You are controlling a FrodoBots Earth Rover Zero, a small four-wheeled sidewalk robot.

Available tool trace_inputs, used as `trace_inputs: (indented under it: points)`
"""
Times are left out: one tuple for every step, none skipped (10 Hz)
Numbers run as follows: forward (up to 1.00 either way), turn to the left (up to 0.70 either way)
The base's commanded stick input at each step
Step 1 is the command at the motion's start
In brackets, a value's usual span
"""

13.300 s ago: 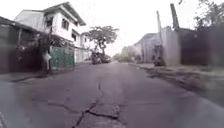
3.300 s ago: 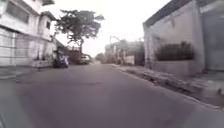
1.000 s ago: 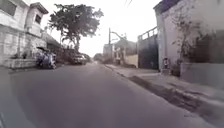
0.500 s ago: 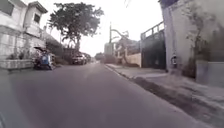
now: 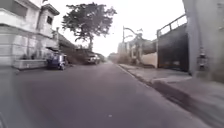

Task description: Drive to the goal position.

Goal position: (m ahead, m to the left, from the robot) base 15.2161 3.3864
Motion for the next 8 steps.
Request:
trace_inputs:
  points:
    - [1.00,0.00]
    - [1.00,0.00]
    - [1.00,0.00]
    - [1.00,0.00]
    - [1.00,0.00]
    - [1.00,0.00]
    - [1.00,0.00]
    - [1.00,0.00]
